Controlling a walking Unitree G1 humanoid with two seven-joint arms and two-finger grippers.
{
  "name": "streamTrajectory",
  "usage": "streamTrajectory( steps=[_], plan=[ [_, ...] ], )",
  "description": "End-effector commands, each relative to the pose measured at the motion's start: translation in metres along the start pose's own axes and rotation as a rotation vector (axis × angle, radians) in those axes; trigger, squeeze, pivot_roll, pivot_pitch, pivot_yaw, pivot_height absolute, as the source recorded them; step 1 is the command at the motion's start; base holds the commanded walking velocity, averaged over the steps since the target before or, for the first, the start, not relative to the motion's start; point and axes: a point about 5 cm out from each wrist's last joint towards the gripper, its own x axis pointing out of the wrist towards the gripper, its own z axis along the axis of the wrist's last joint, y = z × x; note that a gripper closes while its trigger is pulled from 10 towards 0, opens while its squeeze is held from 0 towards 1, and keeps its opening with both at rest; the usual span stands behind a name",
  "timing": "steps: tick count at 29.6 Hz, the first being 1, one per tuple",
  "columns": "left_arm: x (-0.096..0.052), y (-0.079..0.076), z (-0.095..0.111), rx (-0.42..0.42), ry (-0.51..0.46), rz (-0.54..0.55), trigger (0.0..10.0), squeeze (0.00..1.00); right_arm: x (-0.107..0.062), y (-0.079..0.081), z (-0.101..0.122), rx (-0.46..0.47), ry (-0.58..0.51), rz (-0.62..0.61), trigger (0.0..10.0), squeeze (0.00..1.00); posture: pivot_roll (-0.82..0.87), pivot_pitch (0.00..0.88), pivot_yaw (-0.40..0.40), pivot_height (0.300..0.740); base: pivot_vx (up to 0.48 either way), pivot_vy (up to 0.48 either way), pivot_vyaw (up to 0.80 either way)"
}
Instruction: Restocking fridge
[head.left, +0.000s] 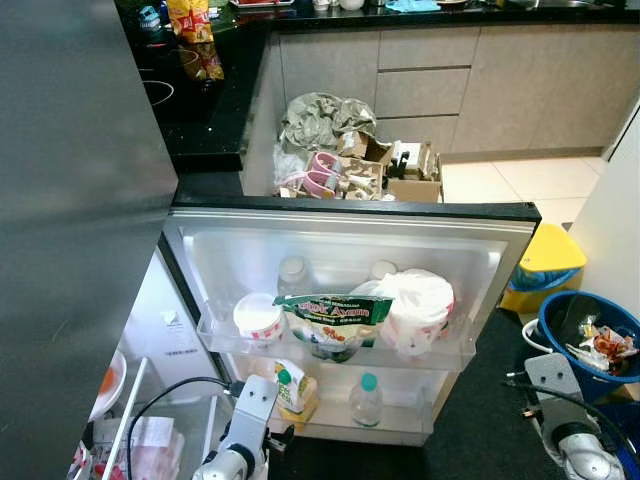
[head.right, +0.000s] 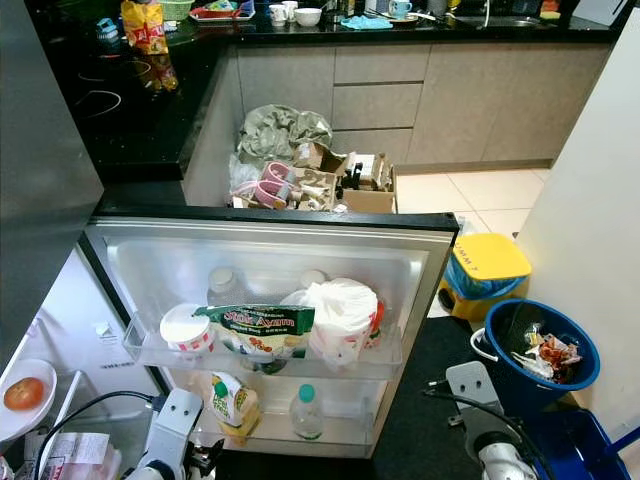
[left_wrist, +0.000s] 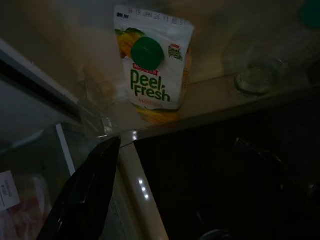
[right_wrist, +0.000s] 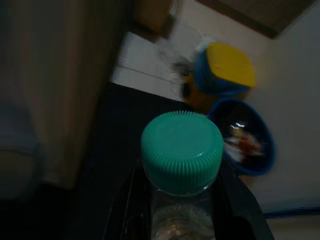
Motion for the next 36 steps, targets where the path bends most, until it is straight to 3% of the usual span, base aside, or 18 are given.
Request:
streamTrajectory(
  steps=[1,3,7,10,11,12,15,20,29,30,31,33,36],
  plan=[
    [-0.003,0.001,-0.007,0.024,0.031,-0.011,10.0,0.00,-0.003,0.018,-0.001,0.092,-0.034,0.126,10.0,0.00,-0.06,0.077,0.027,0.740,0.000,0.000,0.00],
    [-0.003,0.000,-0.008,0.030,0.038,-0.015,10.0,0.00,-0.005,0.038,0.002,0.187,-0.070,0.271,10.0,0.00,-0.07,0.073,0.031,0.740,0.000,0.000,0.00],
    [-0.003,0.000,-0.008,0.030,0.040,-0.014,10.0,0.00,-0.006,0.046,0.004,0.214,-0.090,0.334,10.0,0.00,-0.07,0.073,0.031,0.740,0.000,0.000,0.00],
    [-0.003,0.001,-0.009,0.030,0.043,-0.013,10.0,0.00,-0.016,0.078,0.016,0.306,-0.181,0.604,10.0,0.00,-0.07,0.064,0.030,0.740,0.000,0.000,0.00],
    [-0.003,0.001,-0.009,0.030,0.043,-0.013,10.0,0.00,-0.016,0.078,0.016,0.306,-0.181,0.604,10.0,0.00,-0.07,0.064,0.030,0.740,0.000,0.000,0.00],
    [-0.003,0.001,-0.008,0.029,0.041,-0.013,10.0,0.00,-0.022,0.089,0.022,0.323,-0.213,0.754,10.0,0.00,-0.07,0.060,0.028,0.740,0.000,0.000,0.00],
    [-0.003,0.001,-0.009,0.029,0.040,-0.014,10.0,0.00,-0.025,0.091,0.032,0.313,-0.269,0.852,10.0,0.00,-0.07,0.056,0.025,0.740,0.000,0.000,0.00],
    [-0.005,0.001,-0.010,0.028,0.039,-0.013,10.0,0.00,-0.027,0.083,0.055,0.326,-0.387,0.908,10.0,0.00,-0.07,0.052,0.024,0.740,0.000,0.000,0.00],
    [-0.005,0.000,-0.011,0.028,0.039,-0.017,10.0,0.00,-0.024,0.066,0.089,0.310,-0.555,0.830,10.0,0.00,-0.07,0.046,0.025,0.740,0.000,0.000,0.00],
    [-0.004,0.000,-0.010,0.029,0.037,-0.017,10.0,0.00,-0.014,0.052,0.098,0.274,-0.555,0.711,10.0,0.00,-0.07,0.048,0.026,0.740,0.000,0.000,0.00],
    [-0.004,0.000,-0.010,0.029,0.037,-0.017,10.0,0.00,-0.014,0.052,0.098,0.274,-0.555,0.711,10.0,0.00,-0.07,0.048,0.026,0.740,0.000,0.000,0.00],
    [-0.004,0.001,-0.009,0.031,0.036,-0.017,10.0,0.00,-0.002,0.035,0.100,0.217,-0.507,0.535,10.0,0.00,-0.07,0.048,0.026,0.740,0.000,0.000,0.00],
    [-0.004,0.001,-0.009,0.031,0.035,-0.017,10.0,0.00,0.000,0.030,0.099,0.217,-0.498,0.493,10.0,0.00,-0.07,0.048,0.026,0.740,0.000,0.000,0.00]
  ],
)
